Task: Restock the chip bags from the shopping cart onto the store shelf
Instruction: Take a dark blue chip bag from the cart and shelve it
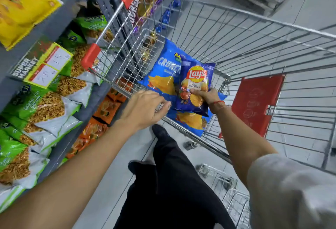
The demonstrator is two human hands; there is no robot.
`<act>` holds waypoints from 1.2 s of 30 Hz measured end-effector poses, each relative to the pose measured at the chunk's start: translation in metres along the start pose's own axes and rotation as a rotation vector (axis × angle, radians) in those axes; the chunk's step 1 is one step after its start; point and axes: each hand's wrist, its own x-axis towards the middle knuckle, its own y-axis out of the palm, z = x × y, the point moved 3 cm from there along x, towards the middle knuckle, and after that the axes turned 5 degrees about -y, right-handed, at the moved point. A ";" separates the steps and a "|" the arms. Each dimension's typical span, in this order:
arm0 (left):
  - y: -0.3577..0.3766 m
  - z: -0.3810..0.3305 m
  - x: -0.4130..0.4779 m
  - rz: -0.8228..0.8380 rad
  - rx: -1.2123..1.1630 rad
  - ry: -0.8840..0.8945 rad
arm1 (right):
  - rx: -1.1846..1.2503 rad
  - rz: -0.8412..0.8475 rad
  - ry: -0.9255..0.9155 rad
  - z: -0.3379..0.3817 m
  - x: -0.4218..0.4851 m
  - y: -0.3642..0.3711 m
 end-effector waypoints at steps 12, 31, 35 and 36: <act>-0.138 0.015 -0.014 -0.462 -0.146 -0.048 | 0.331 0.171 -0.425 0.177 -0.097 0.027; -0.412 0.054 -0.374 -1.464 0.476 -0.650 | 0.409 1.033 -1.042 0.461 -0.436 0.281; -0.399 0.065 -0.432 -1.417 0.485 -0.850 | 0.373 1.173 -1.057 0.463 -0.495 0.341; -0.396 0.065 -0.444 -1.411 0.485 -0.897 | 0.355 1.206 -1.058 0.463 -0.508 0.356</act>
